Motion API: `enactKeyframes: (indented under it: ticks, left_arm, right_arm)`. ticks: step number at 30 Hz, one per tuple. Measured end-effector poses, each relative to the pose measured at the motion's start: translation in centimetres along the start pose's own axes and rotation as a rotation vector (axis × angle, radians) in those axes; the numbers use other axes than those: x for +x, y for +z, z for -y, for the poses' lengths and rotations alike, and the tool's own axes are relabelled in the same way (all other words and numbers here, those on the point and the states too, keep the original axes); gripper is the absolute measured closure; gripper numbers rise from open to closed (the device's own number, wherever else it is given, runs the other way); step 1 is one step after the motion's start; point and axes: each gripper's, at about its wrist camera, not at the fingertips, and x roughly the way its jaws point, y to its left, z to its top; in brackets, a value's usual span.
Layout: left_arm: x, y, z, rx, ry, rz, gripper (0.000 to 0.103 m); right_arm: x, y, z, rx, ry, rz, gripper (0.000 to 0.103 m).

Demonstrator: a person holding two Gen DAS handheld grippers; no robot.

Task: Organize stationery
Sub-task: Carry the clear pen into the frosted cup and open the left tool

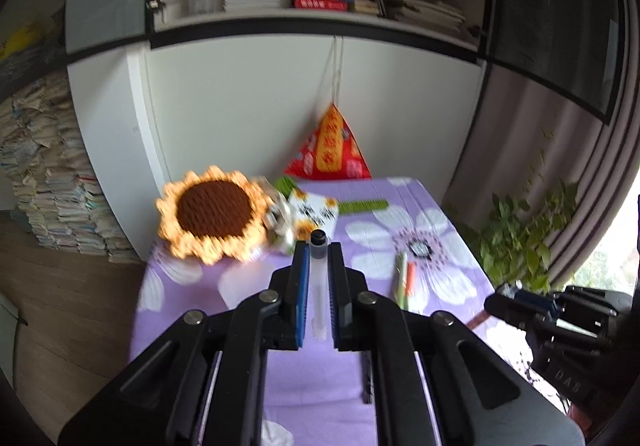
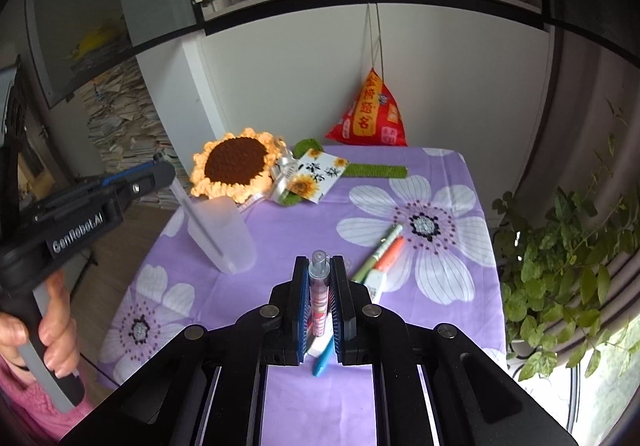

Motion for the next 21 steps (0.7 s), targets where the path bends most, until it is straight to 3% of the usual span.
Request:
enactKeyframes:
  ticks: [9,21]
  left_arm:
    - [-0.7,2.8,-3.1,-0.016,0.09,0.055,0.096]
    - [4.2,1.7,-6.1,-0.05,0.112,-0.037,0.096]
  right_arm:
    - [-0.4,1.7,-2.3,-0.05,0.022,0.033,0.092]
    - [0.6,2.9,-4.6,-0.089,0.021,0.028,0.092]
